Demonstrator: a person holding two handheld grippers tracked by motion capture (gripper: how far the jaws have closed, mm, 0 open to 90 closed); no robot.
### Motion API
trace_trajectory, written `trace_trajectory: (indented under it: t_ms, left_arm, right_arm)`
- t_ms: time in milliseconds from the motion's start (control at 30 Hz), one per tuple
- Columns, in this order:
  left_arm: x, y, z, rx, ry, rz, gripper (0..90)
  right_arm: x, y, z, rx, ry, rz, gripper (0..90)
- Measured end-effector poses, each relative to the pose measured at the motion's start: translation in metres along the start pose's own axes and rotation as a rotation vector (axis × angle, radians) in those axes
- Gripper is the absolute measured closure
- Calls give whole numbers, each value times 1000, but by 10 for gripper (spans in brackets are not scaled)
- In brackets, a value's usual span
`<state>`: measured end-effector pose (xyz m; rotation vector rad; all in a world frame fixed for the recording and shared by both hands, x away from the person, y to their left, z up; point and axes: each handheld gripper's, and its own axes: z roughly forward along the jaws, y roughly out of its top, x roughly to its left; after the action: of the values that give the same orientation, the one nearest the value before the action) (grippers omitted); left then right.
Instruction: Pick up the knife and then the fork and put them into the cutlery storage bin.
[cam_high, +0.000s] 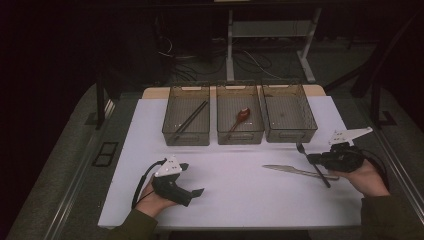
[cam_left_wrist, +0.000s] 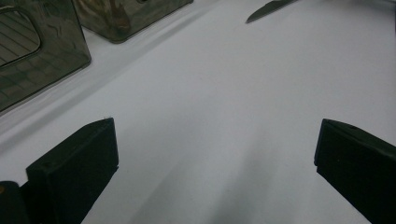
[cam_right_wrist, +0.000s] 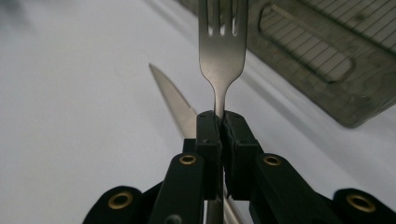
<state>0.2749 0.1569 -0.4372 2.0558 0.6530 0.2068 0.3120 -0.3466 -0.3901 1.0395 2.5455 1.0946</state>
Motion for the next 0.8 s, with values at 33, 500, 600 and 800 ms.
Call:
trace_trajectory:
  t_ms: [33,500,600,800]
  left_arm:
    - [0,0,0,0,0,-1,0]
    - [2,-2,0,-17,-9,-5,0]
    - [3,-2,-1,-16,-9,-10,0]
    - [3,-2,-1,-17,-12,-12,0]
  right_arm:
    - [-1,0,-2,-17,-2,15,857]
    - [-12,20,-15,-168,-99,85,858]
    - [-17,27,-17,-182,-127,89,859]
    - [-30,48,-26,-224,-173,116,860]
